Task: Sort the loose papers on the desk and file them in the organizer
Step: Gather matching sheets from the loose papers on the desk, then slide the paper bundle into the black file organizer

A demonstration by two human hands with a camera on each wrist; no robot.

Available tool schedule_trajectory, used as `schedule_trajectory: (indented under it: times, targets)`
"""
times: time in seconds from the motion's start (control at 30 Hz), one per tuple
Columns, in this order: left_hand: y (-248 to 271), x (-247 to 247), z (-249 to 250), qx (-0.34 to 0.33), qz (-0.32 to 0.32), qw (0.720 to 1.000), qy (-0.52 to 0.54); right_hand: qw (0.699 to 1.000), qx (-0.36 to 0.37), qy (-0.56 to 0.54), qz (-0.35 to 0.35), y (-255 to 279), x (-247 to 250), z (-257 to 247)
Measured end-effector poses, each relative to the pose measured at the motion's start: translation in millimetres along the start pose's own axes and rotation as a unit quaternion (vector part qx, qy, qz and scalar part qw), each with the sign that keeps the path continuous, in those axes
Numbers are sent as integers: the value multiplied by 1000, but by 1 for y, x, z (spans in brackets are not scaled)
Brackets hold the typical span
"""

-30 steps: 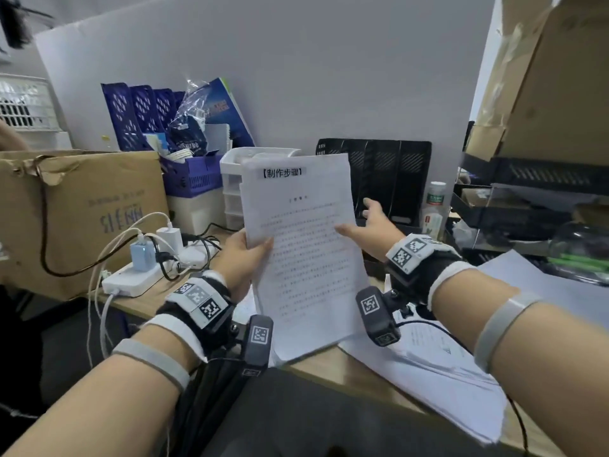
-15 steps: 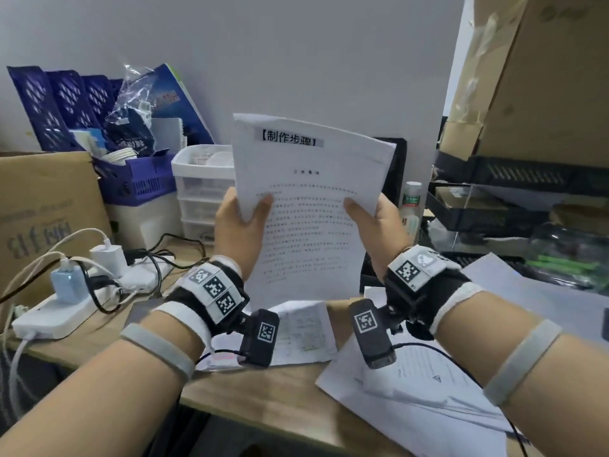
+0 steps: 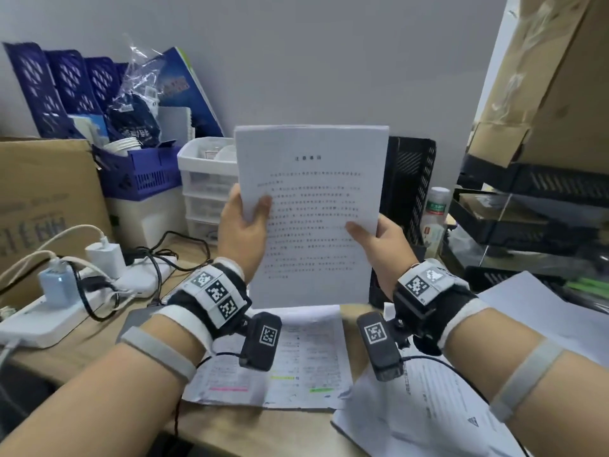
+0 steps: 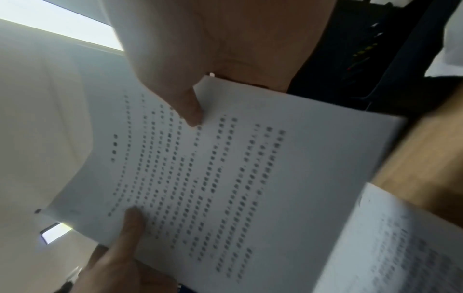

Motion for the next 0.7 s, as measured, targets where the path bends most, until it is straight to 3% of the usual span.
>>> schedule_trajectory:
  times: [0.17, 0.33, 0.6, 0.7]
  targets:
    - [6, -5, 11, -43, 47, 998, -13, 999, 25, -4, -25, 14, -12, -6]
    - [35, -8, -12, 4, 20, 1000, -7, 1000, -19, 0, -22, 38, -24, 6]
    - [48, 6, -51, 189, -71, 979, -21, 996, -50, 67, 8, 31, -12, 26]
    - [43, 9, -48, 218, -108, 970, 20, 996, -44, 74, 21, 9, -6, 11]
Point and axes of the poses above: each hand's wrist, its own y-axis away from the middle knuckle, its own x-axis out of the back of the hand, z = x × y, the point moved 3 cm from there along -y, towards the middle knuckle, and after that the axes turned 4 degrees about y, right-handed, at the moved point
